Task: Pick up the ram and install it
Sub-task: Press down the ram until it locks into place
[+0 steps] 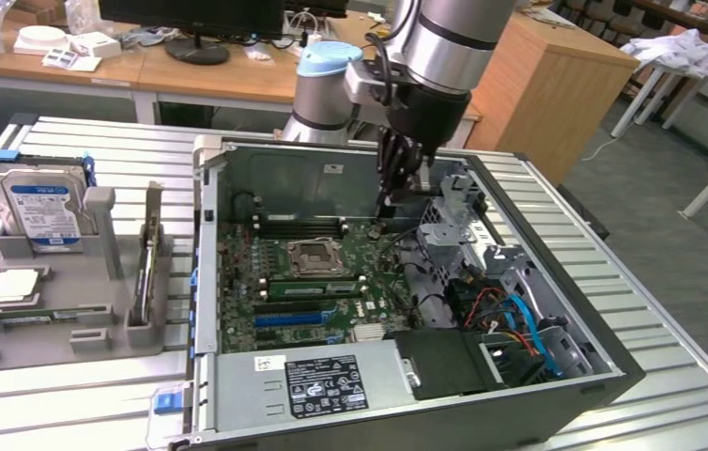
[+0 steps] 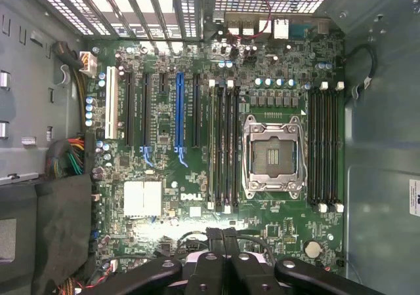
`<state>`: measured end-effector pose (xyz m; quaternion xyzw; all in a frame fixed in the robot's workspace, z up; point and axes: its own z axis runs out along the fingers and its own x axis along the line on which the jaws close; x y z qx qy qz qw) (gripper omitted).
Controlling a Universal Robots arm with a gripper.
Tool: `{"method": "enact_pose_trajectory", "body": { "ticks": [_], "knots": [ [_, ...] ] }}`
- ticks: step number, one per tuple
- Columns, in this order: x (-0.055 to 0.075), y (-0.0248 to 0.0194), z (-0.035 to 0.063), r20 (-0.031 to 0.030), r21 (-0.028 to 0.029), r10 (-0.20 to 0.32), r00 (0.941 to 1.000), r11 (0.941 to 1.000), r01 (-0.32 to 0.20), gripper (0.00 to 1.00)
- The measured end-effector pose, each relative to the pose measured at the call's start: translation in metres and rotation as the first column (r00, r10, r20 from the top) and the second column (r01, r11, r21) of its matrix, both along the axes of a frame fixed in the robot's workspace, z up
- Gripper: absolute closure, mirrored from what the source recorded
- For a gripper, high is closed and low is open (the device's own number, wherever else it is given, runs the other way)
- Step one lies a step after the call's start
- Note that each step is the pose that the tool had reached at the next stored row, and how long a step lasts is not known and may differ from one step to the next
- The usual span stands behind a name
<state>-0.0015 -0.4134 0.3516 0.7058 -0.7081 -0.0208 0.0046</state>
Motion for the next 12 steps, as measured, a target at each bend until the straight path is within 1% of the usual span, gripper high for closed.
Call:
{"method": "enact_pose_trajectory", "body": {
  "ticks": [12],
  "knots": [
    [-0.013, 0.0, 0.0, 0.0, 0.0001, 0.0, 1.0, 1.0, 0.0, 0.89]
  ]
}}
